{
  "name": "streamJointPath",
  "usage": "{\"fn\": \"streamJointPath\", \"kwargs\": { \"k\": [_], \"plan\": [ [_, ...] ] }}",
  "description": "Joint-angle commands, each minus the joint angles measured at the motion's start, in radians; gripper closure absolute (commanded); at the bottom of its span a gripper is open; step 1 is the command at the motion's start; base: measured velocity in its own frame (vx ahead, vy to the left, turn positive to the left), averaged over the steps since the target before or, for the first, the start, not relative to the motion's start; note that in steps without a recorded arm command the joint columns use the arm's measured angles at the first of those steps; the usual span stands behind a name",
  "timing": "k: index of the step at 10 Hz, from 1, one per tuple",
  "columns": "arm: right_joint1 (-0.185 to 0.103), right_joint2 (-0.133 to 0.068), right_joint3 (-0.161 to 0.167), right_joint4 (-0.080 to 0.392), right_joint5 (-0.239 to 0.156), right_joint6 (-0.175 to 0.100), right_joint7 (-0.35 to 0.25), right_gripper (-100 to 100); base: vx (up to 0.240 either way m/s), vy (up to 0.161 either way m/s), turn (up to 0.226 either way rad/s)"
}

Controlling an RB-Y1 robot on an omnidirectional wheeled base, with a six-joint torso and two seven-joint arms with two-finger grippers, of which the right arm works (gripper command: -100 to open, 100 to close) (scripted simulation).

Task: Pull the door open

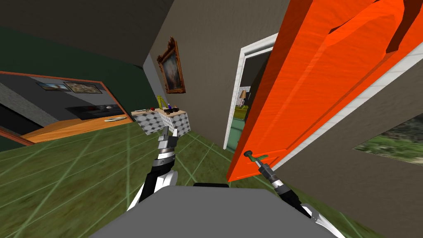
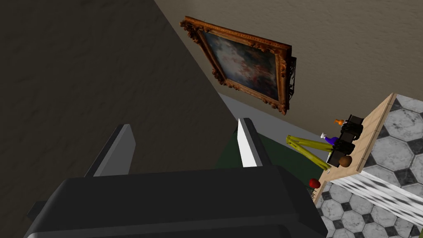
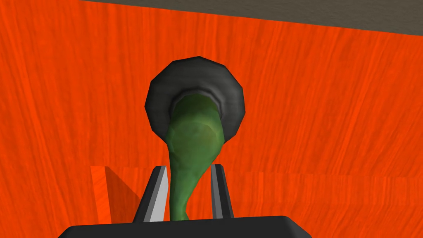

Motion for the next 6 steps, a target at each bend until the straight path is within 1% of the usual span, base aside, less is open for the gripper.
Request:
{"fn": "streamJointPath", "kwargs": {
  "k": [1, 4, 6],
  "plan": [
    [-0.002, -0.002, -0.003, 0.005, 0.003, -0.005, 0.0, 100, -0.139, -0.05, 0.171],
    [-0.005, -0.005, -0.008, 0.012, 0.007, -0.012, 0.0, 100, -0.187, -0.086, 0.159],
    [-0.007, -0.008, -0.013, 0.019, 0.01, -0.019, 0.0, 100, -0.22, -0.105, 0.18]
  ]
}}
